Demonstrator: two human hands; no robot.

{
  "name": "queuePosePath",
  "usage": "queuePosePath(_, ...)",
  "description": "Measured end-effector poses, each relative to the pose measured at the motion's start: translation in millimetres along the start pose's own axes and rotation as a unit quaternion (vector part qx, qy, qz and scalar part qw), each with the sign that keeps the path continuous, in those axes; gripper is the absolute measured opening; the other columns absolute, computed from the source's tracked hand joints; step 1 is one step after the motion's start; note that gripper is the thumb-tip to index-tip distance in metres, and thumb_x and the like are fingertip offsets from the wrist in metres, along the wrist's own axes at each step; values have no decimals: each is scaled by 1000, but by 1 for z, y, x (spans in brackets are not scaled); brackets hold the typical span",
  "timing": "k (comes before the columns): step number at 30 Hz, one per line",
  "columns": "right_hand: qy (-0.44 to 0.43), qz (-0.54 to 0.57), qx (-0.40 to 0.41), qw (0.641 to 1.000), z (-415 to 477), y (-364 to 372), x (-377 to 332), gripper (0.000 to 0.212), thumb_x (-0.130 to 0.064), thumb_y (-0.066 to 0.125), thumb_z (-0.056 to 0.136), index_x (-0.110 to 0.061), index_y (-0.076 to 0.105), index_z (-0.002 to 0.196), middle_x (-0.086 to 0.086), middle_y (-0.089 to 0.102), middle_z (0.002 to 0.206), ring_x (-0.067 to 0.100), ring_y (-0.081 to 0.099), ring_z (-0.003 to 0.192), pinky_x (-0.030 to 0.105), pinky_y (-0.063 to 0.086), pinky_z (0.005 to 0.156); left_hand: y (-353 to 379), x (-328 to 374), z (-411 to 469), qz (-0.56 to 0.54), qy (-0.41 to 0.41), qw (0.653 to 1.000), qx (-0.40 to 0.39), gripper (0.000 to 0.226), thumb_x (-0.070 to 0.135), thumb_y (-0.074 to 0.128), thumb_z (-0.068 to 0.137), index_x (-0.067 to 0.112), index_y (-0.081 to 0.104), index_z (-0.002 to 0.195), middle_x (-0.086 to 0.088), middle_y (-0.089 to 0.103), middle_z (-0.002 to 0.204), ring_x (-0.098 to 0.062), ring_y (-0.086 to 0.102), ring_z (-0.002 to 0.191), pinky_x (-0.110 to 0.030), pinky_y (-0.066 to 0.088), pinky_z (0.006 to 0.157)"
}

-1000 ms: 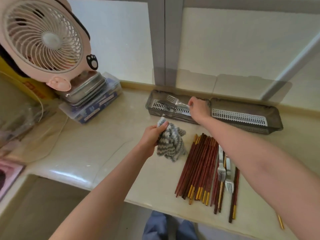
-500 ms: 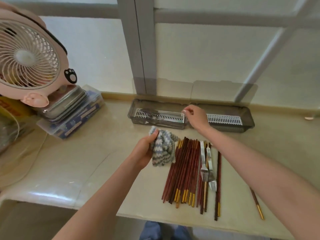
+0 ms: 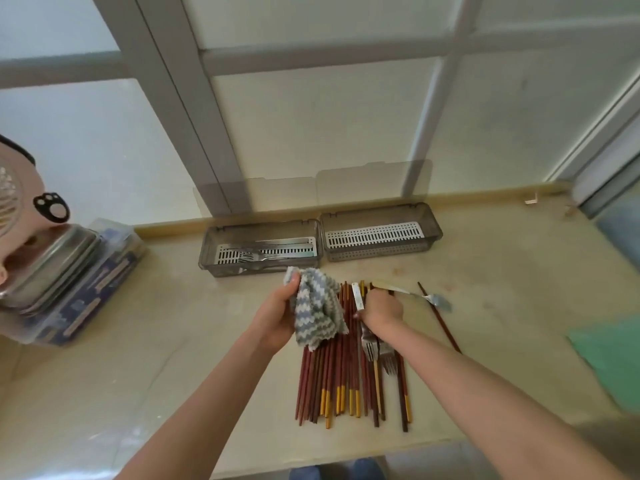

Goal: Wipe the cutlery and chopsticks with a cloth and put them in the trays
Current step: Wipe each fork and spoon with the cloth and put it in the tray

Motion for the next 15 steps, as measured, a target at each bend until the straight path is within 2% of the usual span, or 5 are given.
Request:
queuePosePath(3,28,24,2,999,-1,5,-2,18,-22,64,89,-8,65,102,5,64,106,23,64,97,26,43,63,0,-1,1,-2,-1,1000,-4,35,34,44,95,9,56,116,-18,64,116,-31,60,108,-46,47,90)
queuePosePath(6,54,82,-11,995,-2,8,0,19,-22,61,91,-9,61,105,4,61,106,23,63,98,27,44,64,-1,-1,3,-2,4,1000,-3,39,38,43,95,7,57,115,-17,64,115,-31,60,109,-46,46,93)
queuePosePath(11,62,145,-14,987,-2,13,3,13,-23,61,90,-10,63,90,3,63,92,21,63,85,27,46,63,-3,0,6,-30,8,1000,-6,37,36,41,97,7,61,109,-12,70,98,-25,67,90,-42,50,82)
queuePosePath(13,40,213,10,976,1,5,2,13,-20,62,89,-9,69,86,2,67,88,17,63,80,29,51,67,-6,0,7,-69,7,998,-8,33,31,39,98,8,61,103,-11,71,90,-22,69,80,-41,50,81)
queuePosePath(15,-11,332,61,941,-2,-19,-4,9,-15,62,89,-12,70,86,-3,66,84,14,62,77,26,49,68,-9,1,8,-119,5,993,-16,21,21,45,93,7,59,102,-9,70,84,-20,69,73,-39,50,81)
Point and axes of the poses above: each hand's wrist, its own z-axis towards the middle knuckle, its own y-axis out of the palm, x = y × z, the point moved 6 cm from there along z, towards the middle knuckle
